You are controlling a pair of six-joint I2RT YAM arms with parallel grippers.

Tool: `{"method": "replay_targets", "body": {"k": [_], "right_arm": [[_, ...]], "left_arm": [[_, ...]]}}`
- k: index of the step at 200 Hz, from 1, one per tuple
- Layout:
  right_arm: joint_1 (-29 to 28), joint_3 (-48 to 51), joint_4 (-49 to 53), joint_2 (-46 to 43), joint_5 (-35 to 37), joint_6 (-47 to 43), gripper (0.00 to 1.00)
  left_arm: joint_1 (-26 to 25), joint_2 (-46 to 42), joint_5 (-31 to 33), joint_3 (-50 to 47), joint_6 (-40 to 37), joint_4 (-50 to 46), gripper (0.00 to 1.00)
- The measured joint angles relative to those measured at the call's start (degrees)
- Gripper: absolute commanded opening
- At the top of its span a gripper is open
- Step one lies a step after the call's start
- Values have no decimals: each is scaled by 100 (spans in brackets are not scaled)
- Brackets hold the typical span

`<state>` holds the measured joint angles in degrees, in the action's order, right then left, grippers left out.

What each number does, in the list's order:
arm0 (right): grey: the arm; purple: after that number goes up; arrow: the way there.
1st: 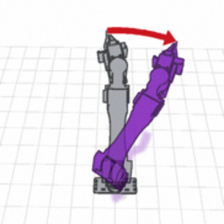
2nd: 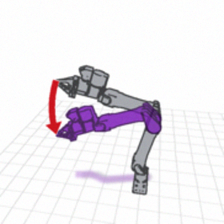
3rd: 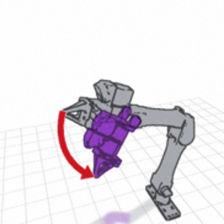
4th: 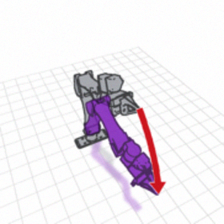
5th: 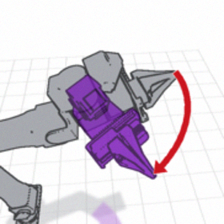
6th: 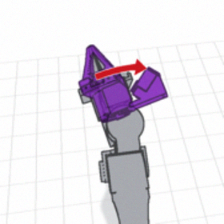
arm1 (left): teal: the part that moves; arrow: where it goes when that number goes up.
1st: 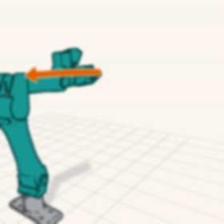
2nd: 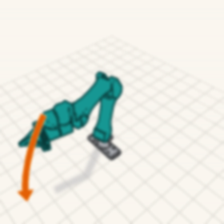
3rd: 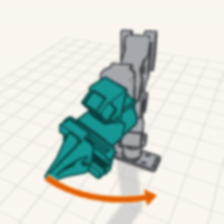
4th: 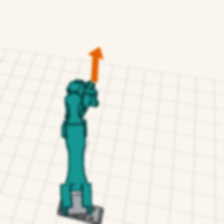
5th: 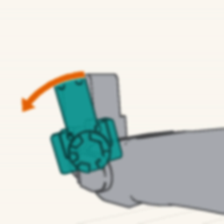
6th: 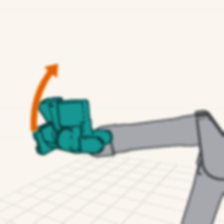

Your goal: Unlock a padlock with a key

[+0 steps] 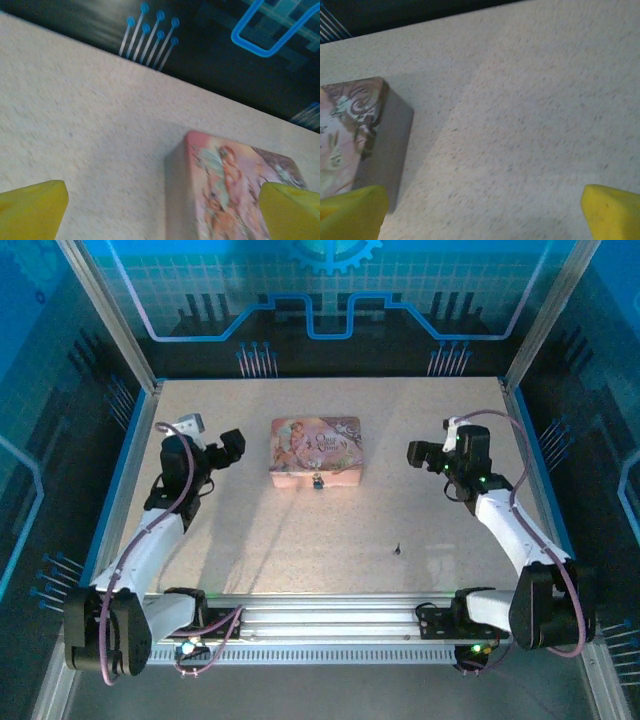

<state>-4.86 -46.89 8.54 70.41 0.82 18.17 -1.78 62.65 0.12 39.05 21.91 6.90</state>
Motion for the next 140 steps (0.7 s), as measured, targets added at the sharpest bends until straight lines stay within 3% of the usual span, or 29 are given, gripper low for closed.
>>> {"method": "replay_targets", "body": {"k": [23,62,101,140], "right_arm": [[-348,-114,894,-122,-70,376,98],[-1115,66,2011,-527,-267,887,83],[-1880,592,2704,-807,-264,1502,75],[-2295,1143,2900,-970,-238,2210,68]], "left_arm": [[-247,-116,-295,4,450,-522,99],[-1027,-426,-568,-33,1123,-876,99],[-2002,-509,-581,-284,1679,-837,99],[-2881,-245,-461,-579,2175,-581,99]]}}
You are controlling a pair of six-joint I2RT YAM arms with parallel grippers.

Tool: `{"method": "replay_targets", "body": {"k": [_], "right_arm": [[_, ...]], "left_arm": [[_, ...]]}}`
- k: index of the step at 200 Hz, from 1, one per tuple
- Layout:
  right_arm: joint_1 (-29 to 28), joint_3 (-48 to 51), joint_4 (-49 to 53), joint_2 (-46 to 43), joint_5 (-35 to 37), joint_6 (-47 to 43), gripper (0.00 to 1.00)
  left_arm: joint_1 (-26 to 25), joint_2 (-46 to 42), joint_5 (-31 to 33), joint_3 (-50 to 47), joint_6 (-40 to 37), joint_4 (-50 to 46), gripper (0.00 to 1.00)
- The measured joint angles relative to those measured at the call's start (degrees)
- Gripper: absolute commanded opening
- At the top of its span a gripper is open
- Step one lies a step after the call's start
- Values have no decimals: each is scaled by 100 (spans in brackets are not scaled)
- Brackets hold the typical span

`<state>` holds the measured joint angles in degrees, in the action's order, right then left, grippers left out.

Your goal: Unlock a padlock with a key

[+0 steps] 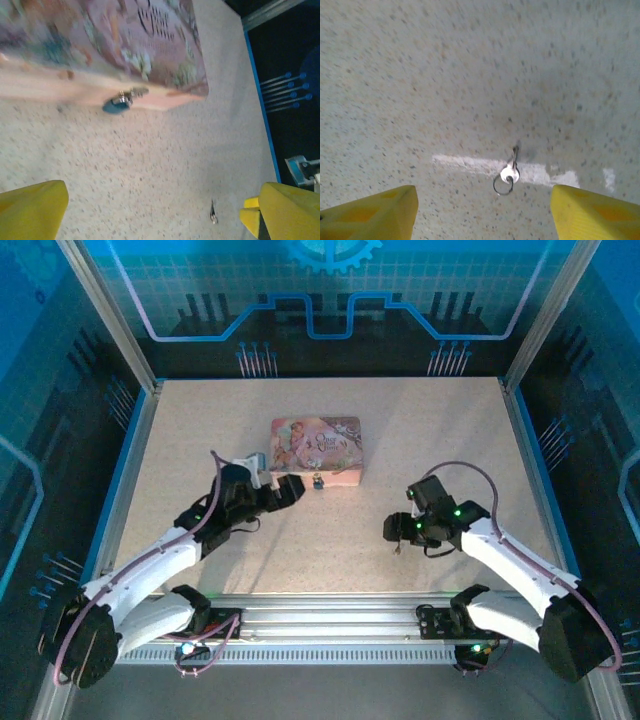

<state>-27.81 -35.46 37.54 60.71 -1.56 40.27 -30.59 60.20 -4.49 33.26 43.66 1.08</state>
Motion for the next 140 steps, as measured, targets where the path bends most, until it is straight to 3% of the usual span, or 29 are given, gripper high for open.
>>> {"method": "replay_targets", "body": {"k": [53,140], "right_arm": [[-216,404,-72,-11,-22,894,56],[-229,566,-330,-2,-22,1554,46]], "left_arm": [[-647,726,61,-9,299,566,99],[-699,885,131,2,299,826,99]]}}
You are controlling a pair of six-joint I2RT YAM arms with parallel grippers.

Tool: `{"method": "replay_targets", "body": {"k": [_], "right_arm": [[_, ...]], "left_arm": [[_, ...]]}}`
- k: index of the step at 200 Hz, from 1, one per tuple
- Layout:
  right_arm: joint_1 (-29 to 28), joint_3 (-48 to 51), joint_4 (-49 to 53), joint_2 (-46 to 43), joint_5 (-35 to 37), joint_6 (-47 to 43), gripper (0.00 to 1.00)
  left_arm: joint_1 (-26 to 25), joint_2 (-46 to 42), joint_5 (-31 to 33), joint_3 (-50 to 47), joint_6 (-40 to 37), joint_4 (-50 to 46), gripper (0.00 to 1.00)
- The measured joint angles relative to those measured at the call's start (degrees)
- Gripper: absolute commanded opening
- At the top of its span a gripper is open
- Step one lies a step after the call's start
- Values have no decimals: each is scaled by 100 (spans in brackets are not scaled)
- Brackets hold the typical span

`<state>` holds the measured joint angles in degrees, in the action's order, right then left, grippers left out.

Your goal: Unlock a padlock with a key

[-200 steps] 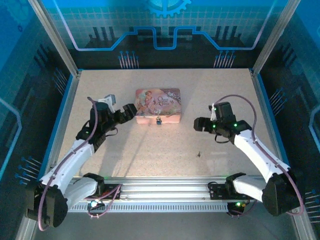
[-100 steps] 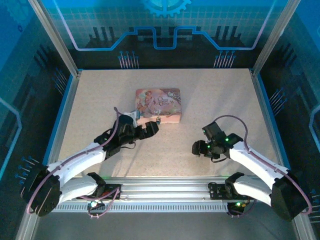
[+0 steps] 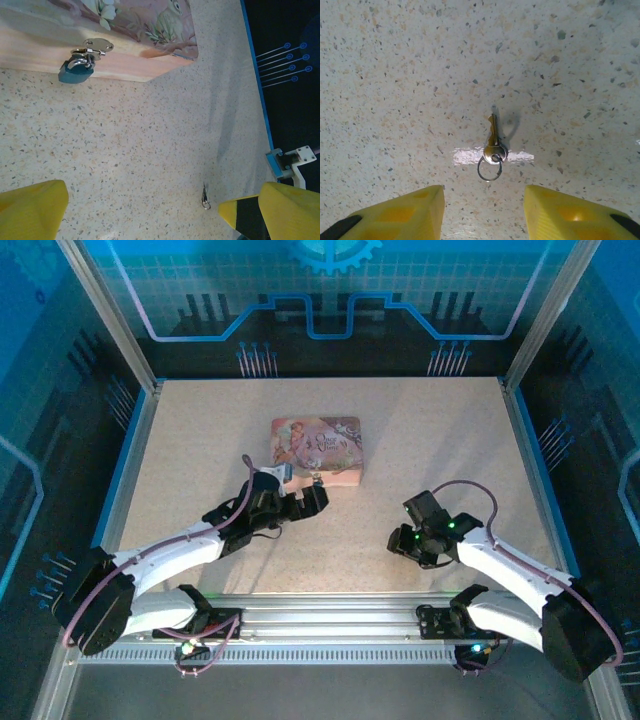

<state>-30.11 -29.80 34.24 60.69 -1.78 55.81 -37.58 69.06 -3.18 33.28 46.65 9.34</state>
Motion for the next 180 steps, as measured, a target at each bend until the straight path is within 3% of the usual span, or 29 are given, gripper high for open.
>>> {"method": "replay_targets", "body": {"k": [180], "right_arm": [[-26,90,-426,588,-20,120,33]], "left_arm": [[-9,103,81,37,0,2,99]]}}
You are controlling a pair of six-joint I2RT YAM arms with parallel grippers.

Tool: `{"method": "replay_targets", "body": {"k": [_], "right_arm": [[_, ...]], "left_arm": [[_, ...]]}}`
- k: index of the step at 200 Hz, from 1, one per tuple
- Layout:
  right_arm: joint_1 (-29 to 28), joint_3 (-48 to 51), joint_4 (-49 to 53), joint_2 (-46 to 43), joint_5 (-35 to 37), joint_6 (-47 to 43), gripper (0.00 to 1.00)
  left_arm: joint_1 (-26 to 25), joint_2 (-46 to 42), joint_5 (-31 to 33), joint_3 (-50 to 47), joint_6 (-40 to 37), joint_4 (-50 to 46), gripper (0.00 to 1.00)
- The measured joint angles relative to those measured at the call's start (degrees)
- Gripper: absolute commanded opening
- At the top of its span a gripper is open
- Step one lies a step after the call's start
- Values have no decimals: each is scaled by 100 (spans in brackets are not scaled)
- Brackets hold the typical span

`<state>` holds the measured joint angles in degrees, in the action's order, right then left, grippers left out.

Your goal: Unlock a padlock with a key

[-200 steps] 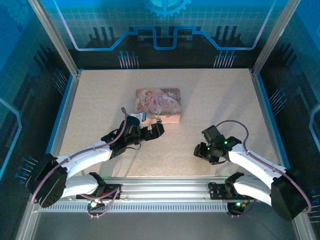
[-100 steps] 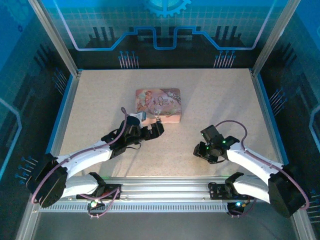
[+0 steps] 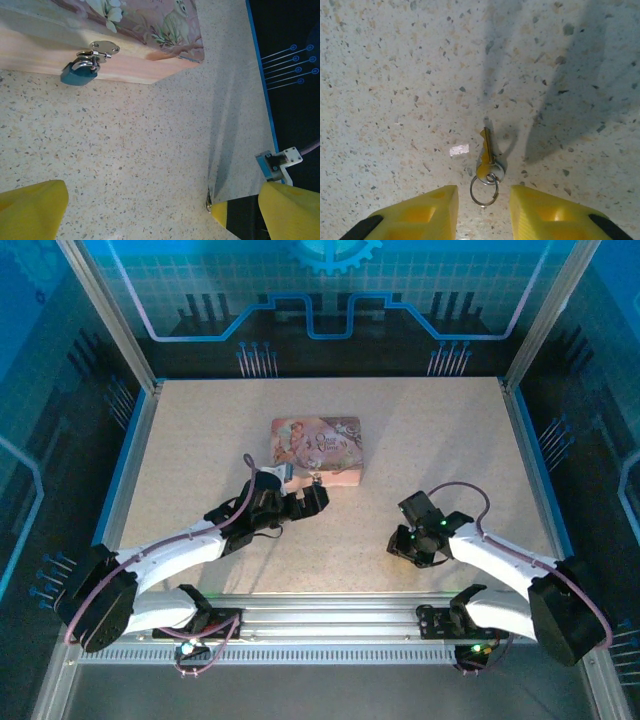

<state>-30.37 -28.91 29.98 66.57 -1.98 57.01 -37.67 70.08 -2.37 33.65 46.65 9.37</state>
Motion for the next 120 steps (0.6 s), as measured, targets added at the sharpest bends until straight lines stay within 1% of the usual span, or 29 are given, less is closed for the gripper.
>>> {"method": "replay_targets", "body": {"k": [85,120], "right_arm": [[-2,0,-118,251,17,0,26],[-7,-4,-103,295,63,2,20]], "left_arm": [[0,7,0,2,0,0,99],[0,11,0,4,0,2,99]]}}
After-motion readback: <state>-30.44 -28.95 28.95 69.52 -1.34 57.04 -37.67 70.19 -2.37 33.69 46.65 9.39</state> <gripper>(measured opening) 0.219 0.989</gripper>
